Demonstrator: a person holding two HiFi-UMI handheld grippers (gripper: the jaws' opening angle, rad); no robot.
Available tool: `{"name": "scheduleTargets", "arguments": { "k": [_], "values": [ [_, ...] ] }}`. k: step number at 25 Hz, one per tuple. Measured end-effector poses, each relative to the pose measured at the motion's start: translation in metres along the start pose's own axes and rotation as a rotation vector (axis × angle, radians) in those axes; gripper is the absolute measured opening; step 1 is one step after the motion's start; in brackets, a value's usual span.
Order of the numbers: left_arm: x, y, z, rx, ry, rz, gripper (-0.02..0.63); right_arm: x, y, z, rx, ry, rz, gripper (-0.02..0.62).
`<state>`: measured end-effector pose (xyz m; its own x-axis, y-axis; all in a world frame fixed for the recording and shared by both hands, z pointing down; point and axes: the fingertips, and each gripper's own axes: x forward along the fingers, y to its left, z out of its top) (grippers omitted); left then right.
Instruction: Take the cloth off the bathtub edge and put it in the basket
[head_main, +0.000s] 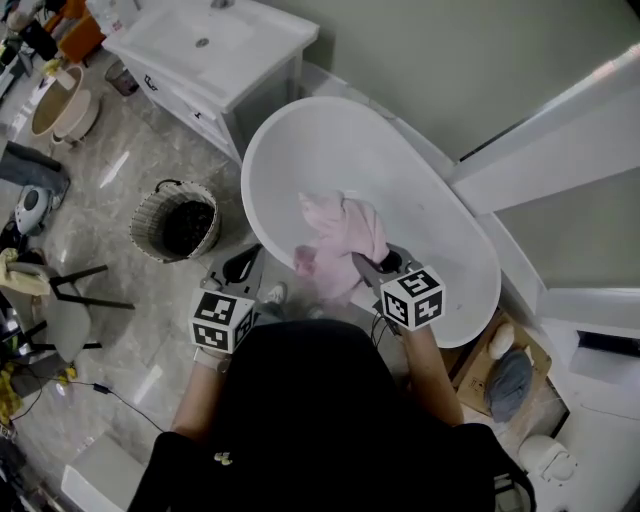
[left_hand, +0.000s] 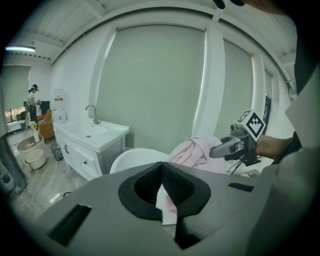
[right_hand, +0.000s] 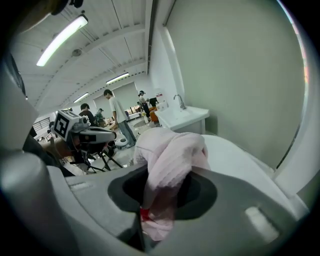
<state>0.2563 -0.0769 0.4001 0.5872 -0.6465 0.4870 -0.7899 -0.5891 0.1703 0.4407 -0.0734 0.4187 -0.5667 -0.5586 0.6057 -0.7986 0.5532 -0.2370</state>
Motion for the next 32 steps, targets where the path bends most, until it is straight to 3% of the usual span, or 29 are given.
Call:
{"name": "scheduleTargets", "arguments": {
  "k": [8,15,25,32],
  "values": [
    [-0.022,0.005,0.016,-0.009,-0.041,0.061,0.014,-0.025,0.013,0.039,-0.004,-0.100,0.018,0.115],
    [-0.049,0.000,0.008,-0.049,-0.056,0.135,0.014,-0.034,0.028,0.055,-0.019,-0.132,0.081,0.115],
    [-0.111,0.016,-0.035,-0.181,-0.083,0.332,0.014,-0.012,0.076,0.071,-0.099,-0.120,0.254,0.115],
    [-0.182,0.063,-0.060,-0.253,-0.130,0.475,0.014,0.037,0.157,0.086,-0.189,-0.082,0.382,0.115]
  ]
}}
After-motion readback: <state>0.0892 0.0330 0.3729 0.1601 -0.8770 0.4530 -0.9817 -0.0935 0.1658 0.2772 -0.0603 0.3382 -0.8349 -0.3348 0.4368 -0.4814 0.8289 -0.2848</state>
